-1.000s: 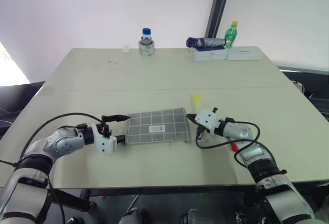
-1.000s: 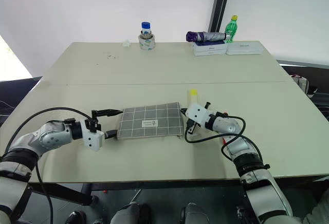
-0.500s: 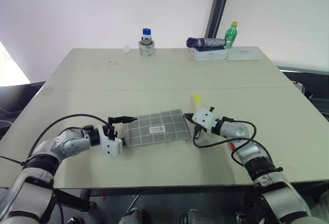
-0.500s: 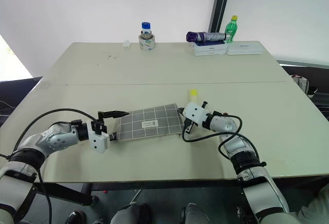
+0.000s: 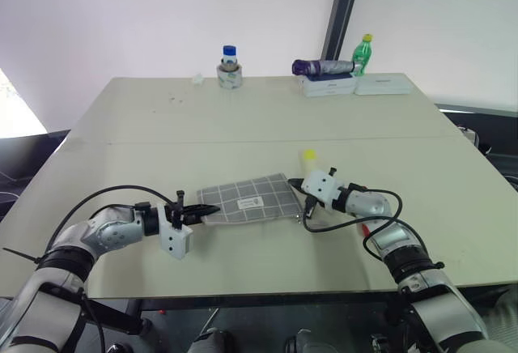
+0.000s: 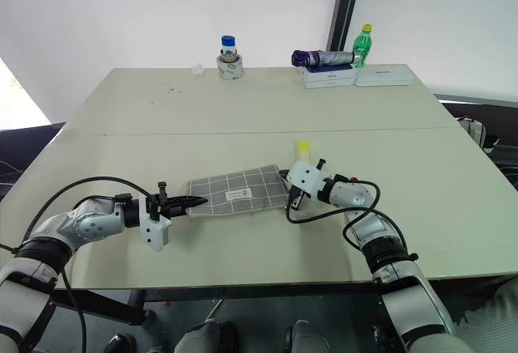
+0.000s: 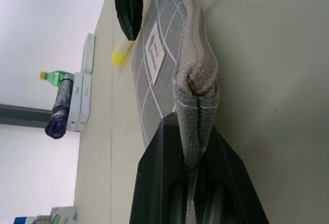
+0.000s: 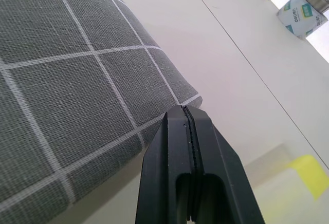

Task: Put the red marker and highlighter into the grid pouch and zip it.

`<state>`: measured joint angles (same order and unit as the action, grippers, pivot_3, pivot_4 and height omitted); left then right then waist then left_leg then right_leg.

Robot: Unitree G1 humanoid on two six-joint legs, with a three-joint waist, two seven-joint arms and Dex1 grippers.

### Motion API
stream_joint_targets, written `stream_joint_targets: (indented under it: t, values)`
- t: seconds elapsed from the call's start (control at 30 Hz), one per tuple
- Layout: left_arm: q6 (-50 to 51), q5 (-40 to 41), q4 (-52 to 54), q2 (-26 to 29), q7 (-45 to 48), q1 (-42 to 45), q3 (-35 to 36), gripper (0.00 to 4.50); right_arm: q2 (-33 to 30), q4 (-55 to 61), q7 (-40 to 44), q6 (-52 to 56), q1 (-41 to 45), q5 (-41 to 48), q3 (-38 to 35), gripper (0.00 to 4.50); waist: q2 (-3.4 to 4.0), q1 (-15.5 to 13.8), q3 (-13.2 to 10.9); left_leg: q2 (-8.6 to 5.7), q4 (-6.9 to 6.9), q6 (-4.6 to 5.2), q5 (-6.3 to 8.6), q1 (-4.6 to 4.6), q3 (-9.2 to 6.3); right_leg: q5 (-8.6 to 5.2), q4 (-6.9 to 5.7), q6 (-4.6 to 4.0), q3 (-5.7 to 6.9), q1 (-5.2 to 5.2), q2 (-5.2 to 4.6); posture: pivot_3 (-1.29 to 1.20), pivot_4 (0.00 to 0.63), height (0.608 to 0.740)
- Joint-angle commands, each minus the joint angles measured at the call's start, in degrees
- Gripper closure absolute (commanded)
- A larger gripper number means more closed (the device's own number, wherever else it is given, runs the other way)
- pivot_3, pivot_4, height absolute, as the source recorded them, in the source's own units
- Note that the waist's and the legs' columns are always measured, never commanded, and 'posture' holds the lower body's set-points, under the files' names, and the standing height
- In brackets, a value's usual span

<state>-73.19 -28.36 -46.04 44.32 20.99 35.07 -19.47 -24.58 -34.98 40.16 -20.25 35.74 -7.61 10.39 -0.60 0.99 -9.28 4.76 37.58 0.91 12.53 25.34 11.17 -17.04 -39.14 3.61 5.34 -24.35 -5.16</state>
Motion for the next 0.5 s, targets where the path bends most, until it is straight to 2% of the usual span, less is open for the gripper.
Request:
stream_joint_targets:
  t: [0.03,0.1,0.17,0.27,0.33,0.4,0.5]
  values:
    - [0.7,3.8,0.1,-0.1,2.7,-2.4,-1.4,4.47,0.1,3.3,4.1,3.6,0.8,6.0,-2.6,4.50,0.00,0.1,0.0,0.00,0.00,0.00,0.00,0.00,0.00,0.00,0.00,0.00,-0.01,0.00,0.00,0.00,0.150,0.740]
    - [1.5,7.9,1.0,0.3,4.7,-3.3,-1.3,4.50,-0.4,7.1,9.3,7.9,-0.1,11.6,-4.0,3.99,0.00,0.1,0.0,0.02,0.00,0.00,0.00,0.00,-0.01,0.00,0.00,0.00,-0.02,-0.01,0.00,0.00,0.150,0.740]
    - [3.1,12.1,3.0,0.8,6.4,-4.8,-0.6,4.50,-0.1,12.1,10.5,12.9,-1.1,17.6,-7.0,3.22,0.01,0.1,0.0,0.03,0.00,0.00,0.00,0.00,-0.03,0.00,0.00,0.00,-0.03,-0.01,0.01,0.00,0.150,0.740]
    - [5.8,16.0,7.2,1.9,7.1,-7.7,1.6,4.50,-0.8,21.3,10.9,24.0,-3.6,27.6,-12.6,1.63,0.00,0.1,0.0,0.06,0.01,0.00,0.00,0.01,-0.09,0.00,0.00,0.00,-0.04,-0.01,0.02,0.00,0.150,0.740]
    - [8.0,18.7,9.5,2.0,7.6,-9.4,3.0,4.50,-2.8,25.9,13.1,27.8,-6.5,29.6,-12.8,0.67,0.00,0.0,0.0,0.06,0.02,0.01,0.01,0.02,-0.12,0.00,0.00,0.00,-0.04,0.00,0.01,0.00,0.150,0.740]
    - [11.5,23.2,12.4,1.3,7.8,-11.6,4.6,4.50,-4.7,30.5,15.2,28.9,-10.8,30.0,-12.1,0.67,0.00,-0.1,0.0,0.06,0.04,0.22,0.13,0.03,-0.16,0.00,0.00,0.00,-0.02,0.02,-0.01,0.00,0.150,0.740]
    - [13.6,23.0,15.7,1.1,7.4,-14.3,6.4,4.50,-4.8,35.2,13.7,31.2,-15.4,30.2,-11.7,0.67,-0.01,-0.1,0.0,0.06,0.08,0.33,0.20,0.03,-0.18,0.00,0.00,-0.01,-0.01,0.04,-0.02,0.00,0.150,0.740]
